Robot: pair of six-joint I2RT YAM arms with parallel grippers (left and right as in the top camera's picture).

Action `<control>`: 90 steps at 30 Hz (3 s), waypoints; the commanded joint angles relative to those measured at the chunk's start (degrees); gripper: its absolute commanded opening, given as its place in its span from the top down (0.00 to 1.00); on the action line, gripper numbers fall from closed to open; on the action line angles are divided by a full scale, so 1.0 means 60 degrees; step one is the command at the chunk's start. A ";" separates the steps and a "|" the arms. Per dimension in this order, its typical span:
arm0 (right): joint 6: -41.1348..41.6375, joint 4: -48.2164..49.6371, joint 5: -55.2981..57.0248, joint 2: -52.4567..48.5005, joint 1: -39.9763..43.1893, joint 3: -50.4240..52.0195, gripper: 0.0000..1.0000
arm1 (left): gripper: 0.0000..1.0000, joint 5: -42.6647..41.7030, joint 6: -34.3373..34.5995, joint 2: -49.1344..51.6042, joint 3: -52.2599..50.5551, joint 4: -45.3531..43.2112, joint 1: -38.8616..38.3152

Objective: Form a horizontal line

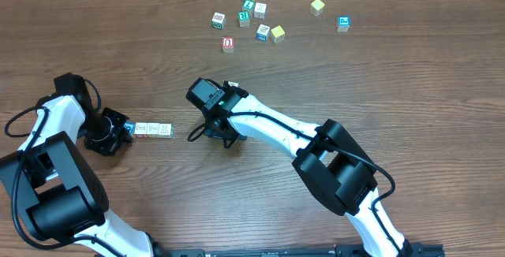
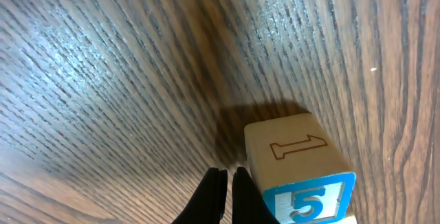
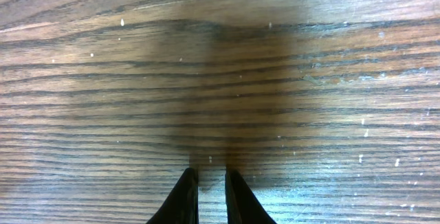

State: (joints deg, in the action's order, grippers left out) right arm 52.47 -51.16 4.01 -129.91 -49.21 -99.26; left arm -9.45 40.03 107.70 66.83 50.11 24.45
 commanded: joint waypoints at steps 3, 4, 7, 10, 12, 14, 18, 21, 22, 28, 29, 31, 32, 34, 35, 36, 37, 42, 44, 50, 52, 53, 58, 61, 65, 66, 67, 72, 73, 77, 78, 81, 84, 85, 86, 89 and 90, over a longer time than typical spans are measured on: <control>-0.0044 -0.0033 0.0404 -0.0204 0.0073 0.0178 0.88 | 0.96 -0.0109 0.0146 -0.0164 0.0069 0.0182 -0.0120; -0.0044 -0.0029 0.0404 -0.0204 0.0073 0.0175 0.88 | 0.96 -0.0106 0.0146 -0.0168 0.0069 0.0208 -0.0124; -0.0044 -0.0029 0.0404 -0.0204 0.0073 0.0178 0.88 | 0.96 -0.0113 0.0149 -0.0168 0.0069 0.0208 -0.0124; -0.0044 -0.0029 0.0404 -0.0204 0.0073 0.0178 0.88 | 0.96 -0.0117 0.0149 -0.0164 0.0069 0.0153 -0.0146; -0.0044 -0.0029 0.0404 -0.0204 0.0073 0.0175 0.88 | 0.96 -0.0117 0.0153 -0.0168 0.0069 0.0095 -0.0146; -0.0044 -0.0029 0.0404 -0.0204 0.0073 0.0178 0.88 | 0.96 -0.0178 0.0153 -0.0164 0.0069 0.0066 -0.0149; -0.0040 -0.0025 0.0404 -0.0204 0.0073 0.0175 0.88 | 0.96 -0.0368 0.0149 -0.0164 0.0069 0.0066 -0.0149; -0.0040 -0.0022 0.0404 -0.0204 0.0073 0.0175 0.88 | 0.96 -0.0448 0.0153 -0.0164 0.0069 0.0066 -0.0149; -0.0040 -0.0022 0.0404 -0.0204 0.0073 0.0178 0.88 | 0.96 -0.0448 0.0149 -0.0164 0.0069 0.0066 -0.0153; -0.0040 -0.0018 0.0404 -0.0204 0.0073 0.0175 0.88 | 0.96 -0.0630 0.0149 -0.0164 0.0069 0.0066 -0.0149; -0.0040 -0.0018 0.0404 -0.0204 0.0073 0.0175 0.88 | 0.96 -0.0670 0.0146 -0.0164 0.0069 0.0069 -0.0153; -0.0040 -0.0018 0.0404 -0.0204 0.0073 0.0178 0.88 | 0.96 -0.0692 0.0138 -0.0168 0.0069 0.0142 -0.0153; -0.0040 -0.0015 0.0404 -0.0204 0.0073 0.0175 0.88 | 0.96 -0.0688 0.0080 -0.0164 0.0069 0.0266 -0.0149; -0.0040 -0.0018 0.0404 -0.0204 0.0073 0.0178 0.88 | 0.96 -0.0637 -0.0109 -0.0168 0.0069 0.0572 -0.0149; -0.0044 -0.0022 0.0404 -0.0204 0.0073 0.0178 0.88 | 0.95 -0.0459 -0.0197 -0.0182 0.0069 0.0812 -0.0149; -0.0044 -0.0022 0.0404 -0.0204 0.0073 0.0175 0.88 | 0.96 -0.0240 -0.0291 -0.0219 0.0069 0.1053 -0.0142; -0.0044 -0.0022 0.0404 -0.0204 0.0073 0.0175 0.88 | 0.96 -0.0117 -0.0353 -0.0255 0.0069 0.1188 -0.0131; -0.0040 0.0007 0.0404 -0.0204 0.0073 0.0175 0.88 | 0.96 0.0583 -0.0783 -0.1355 0.0171 0.1450 -0.0047; -0.0044 0.0004 0.0404 -0.0204 0.0073 0.0175 0.88 | 0.96 0.0947 -0.0787 -0.1953 0.0459 0.1089 0.0007; -0.0040 0.0044 0.0404 -0.0204 0.0073 0.0178 0.88 | 0.96 0.0597 -0.0787 -0.2594 0.0845 -0.1566 -0.0160; -0.0040 0.0044 0.0404 -0.0204 0.0073 0.0178 0.88 | 0.96 0.0579 -0.0787 -0.2415 0.0841 -0.2040 -0.0364; -0.0040 0.0044 0.0404 -0.0204 0.0073 0.0175 0.88 | 0.96 0.0579 -0.0790 -0.2269 0.0841 -0.2211 -0.0499; -0.0040 0.0047 0.0404 -0.0204 0.0073 0.0175 0.88 | 0.96 0.0579 -0.0827 -0.1177 0.0841 -0.2543 -0.1224; -0.0040 0.0044 0.0404 -0.0204 0.0073 0.0175 0.88 | 0.96 0.0579 -0.0856 -0.0306 0.0841 -0.2656 -0.1468; -0.0040 0.0036 0.0404 -0.0204 0.0073 0.0178 0.88 | 0.96 0.0579 -0.0860 0.0561 0.0841 -0.2561 -0.1483; -0.0044 0.0036 0.0401 -0.0204 0.0073 0.0178 0.88 | 0.96 0.0579 -0.0860 0.0699 0.0841 -0.2532 -0.1479; -0.0040 0.0036 0.0401 -0.0204 0.0073 0.0175 0.88 | 0.96 0.0590 -0.0860 0.0783 0.0841 -0.2492 -0.1468; -0.0040 0.0040 0.0404 -0.0204 0.0073 0.0175 0.88 | 0.96 0.0659 -0.0860 0.0849 0.0845 -0.2215 -0.1450; -0.0040 0.0040 0.0401 -0.0204 0.0073 0.0175 0.88 | 0.96 0.0678 -0.0856 0.0849 0.0845 -0.2080 -0.1450; -0.0040 0.0036 0.0401 -0.0204 0.0073 0.0178 0.88 | 0.96 0.0947 -0.0860 0.0849 0.0845 -0.1814 -0.1450; -0.0044 0.0036 0.0401 -0.0204 0.0073 0.0175 0.88 | 0.96 0.0943 -0.0856 0.0849 0.0845 -0.1810 -0.1450; -0.0044 0.0036 0.0401 -0.0204 0.0073 0.0178 0.88 | 0.96 0.0943 -0.0856 0.0849 0.0845 -0.1825 -0.1435; -0.0040 0.0018 0.0401 -0.0204 0.0073 0.0178 0.88 | 0.96 0.1126 -0.0856 0.0849 0.0845 -0.1891 -0.1366; -0.0040 0.0007 0.0401 -0.0204 0.0069 0.0178 0.88 | 0.96 0.1202 -0.0856 0.0849 0.0849 -0.1912 -0.1326; -0.0040 0.0007 0.0401 -0.0204 0.0069 0.0175 0.88 | 0.96 0.1264 -0.0856 0.0849 0.0849 -0.1927 -0.1286; -0.0040 0.0011 0.0401 -0.0204 0.0073 0.0175 0.88 | 0.96 0.1399 -0.0860 0.0849 0.0849 -0.1920 -0.1198; -0.0040 0.0011 0.0401 -0.0204 0.0073 0.0178 0.88 | 0.96 0.1443 -0.0860 0.0849 0.0849 -0.1927 -0.1166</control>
State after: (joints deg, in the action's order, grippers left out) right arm 52.45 -50.72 4.97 -129.91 -49.21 -99.26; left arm -4.40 35.81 112.71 71.68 38.52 16.19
